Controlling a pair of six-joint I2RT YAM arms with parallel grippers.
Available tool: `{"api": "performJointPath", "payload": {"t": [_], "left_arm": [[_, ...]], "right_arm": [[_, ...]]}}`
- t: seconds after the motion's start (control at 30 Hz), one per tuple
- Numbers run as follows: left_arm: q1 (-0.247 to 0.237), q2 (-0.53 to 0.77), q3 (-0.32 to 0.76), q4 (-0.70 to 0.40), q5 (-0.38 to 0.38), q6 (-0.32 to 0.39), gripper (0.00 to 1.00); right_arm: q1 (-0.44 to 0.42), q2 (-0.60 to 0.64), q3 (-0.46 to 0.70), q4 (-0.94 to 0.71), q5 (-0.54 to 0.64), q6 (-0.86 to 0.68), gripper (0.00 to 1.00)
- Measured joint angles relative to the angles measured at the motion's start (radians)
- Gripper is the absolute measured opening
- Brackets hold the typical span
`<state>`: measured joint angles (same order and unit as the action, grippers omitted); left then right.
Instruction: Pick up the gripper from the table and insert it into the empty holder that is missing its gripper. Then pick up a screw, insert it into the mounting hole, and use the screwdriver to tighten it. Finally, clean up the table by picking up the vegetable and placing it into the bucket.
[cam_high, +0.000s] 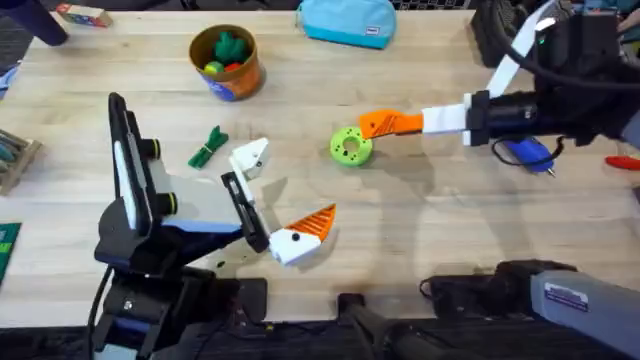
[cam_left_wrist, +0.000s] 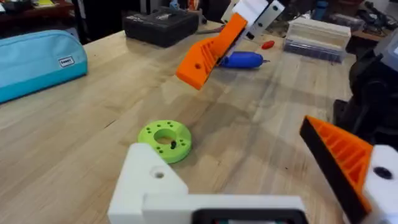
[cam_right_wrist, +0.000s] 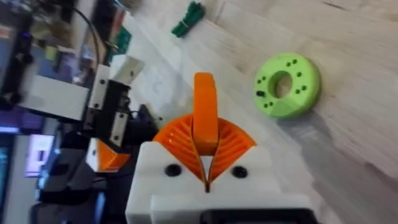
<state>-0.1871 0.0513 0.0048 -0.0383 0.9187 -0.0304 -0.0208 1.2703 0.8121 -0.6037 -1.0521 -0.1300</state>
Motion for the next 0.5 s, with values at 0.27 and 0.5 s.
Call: {"api": "performJointPath", "payload": {"t": [0.27, 0.5], "left_arm": [[0.0, 0.0, 0.0, 0.0, -0.003, 0.0, 0.99], [0.0, 0.0, 0.0, 0.0, -0.003, 0.0, 0.99]], "right_arm": [[0.054, 0.124, -0.069, 0.145, -0.222, 0.112, 0.01], [0.146, 0.289, -0.07, 0.226, -0.331, 0.185, 0.01]]}}
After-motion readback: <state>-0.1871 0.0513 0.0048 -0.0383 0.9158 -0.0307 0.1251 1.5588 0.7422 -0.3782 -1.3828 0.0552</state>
